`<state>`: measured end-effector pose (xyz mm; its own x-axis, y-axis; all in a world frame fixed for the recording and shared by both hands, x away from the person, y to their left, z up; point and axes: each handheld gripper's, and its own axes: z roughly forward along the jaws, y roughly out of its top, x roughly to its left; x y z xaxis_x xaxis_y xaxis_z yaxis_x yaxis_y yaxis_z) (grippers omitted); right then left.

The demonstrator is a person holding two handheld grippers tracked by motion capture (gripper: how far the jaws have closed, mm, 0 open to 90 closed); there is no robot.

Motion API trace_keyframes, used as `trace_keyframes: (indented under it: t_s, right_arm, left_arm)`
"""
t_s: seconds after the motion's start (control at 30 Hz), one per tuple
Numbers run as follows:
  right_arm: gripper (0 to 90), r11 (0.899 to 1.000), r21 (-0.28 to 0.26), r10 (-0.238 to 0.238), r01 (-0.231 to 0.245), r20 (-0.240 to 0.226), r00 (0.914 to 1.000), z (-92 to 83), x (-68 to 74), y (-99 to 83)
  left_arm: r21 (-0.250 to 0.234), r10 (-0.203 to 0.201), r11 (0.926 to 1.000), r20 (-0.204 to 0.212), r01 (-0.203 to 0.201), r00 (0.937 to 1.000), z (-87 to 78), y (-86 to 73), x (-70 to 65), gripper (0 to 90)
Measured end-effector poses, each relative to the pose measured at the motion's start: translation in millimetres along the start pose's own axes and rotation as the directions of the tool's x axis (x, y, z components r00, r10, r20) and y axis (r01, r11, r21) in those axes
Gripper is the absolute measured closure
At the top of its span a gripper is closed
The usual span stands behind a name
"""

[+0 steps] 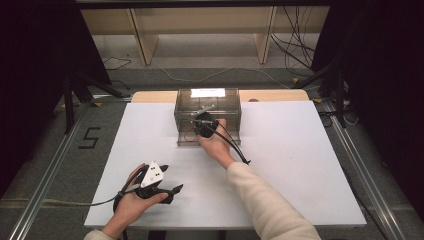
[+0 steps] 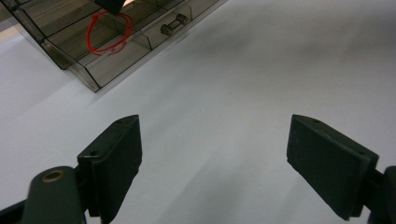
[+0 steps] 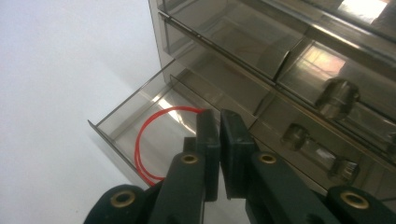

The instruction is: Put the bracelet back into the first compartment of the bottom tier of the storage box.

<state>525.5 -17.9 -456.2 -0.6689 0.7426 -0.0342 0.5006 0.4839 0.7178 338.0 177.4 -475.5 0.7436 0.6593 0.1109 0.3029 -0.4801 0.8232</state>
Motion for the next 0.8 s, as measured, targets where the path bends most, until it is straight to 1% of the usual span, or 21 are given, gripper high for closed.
trace_keyframes:
  t_s: [0.33,0.43,0.8]
  right_arm:
    - [87.1,1.000,0.010,0.001,0.000,-0.002,1.0000,5.6,0.6,0.9]
    - [87.1,1.000,0.014,0.007,-0.007,0.000,1.0000,7.5,0.2,1.0]
    - [86.9,0.999,0.041,0.005,-0.004,-0.029,0.9996,15.5,2.1,-2.4]
  left_arm:
    - [0.000,0.000,1.0000,0.001,0.000,1.0000,0.2,0.1,-0.1,18.0]
    - [0.000,0.000,1.0000,0.002,0.000,1.0000,0.2,0.1,0.0,18.0]
    - [0.000,-0.001,1.0000,0.003,0.001,1.0000,0.5,0.2,-0.2,18.0]
